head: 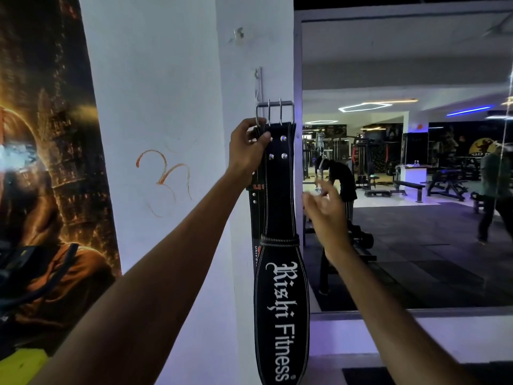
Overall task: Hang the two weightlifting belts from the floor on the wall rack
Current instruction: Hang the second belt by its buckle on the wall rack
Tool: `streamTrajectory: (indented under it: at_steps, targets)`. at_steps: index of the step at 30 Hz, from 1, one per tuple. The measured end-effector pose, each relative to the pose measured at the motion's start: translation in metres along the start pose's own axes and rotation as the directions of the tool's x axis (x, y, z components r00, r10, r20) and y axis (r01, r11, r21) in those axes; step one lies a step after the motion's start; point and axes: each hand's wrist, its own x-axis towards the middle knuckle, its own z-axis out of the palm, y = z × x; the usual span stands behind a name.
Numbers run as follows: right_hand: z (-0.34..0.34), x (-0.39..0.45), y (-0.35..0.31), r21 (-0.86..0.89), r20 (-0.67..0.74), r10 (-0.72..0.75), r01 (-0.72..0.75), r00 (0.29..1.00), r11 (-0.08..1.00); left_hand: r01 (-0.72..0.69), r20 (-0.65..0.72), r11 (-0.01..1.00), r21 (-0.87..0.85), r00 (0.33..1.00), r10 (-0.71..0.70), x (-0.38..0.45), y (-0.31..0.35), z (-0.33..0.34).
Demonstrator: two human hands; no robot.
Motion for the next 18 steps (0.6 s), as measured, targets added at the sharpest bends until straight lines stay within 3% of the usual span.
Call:
streamTrajectory:
  at_steps: [5, 10, 18]
  targets:
    - [0.031, 0.070, -0.064, -0.077, 0.001, -0.175, 0.175, 0.985, 0.982, 0.041, -0.002, 0.999, -0.002, 0.999, -0.041, -0.015, -0.006, -0.005]
    - [0.042, 0.086, -0.067, -0.080, 0.022, -0.120, 0.122, 0.993, 0.989, 0.049, 0.033, 0.999, 0.024, 0.998, -0.049, -0.023, -0.007, -0.009]
    - [0.051, 0.083, -0.074, 0.037, -0.062, -0.108, 0.110, 0.992, 0.993, 0.026, 0.100, 0.999, 0.030, 0.995, -0.029, -0.051, -0.011, -0.021]
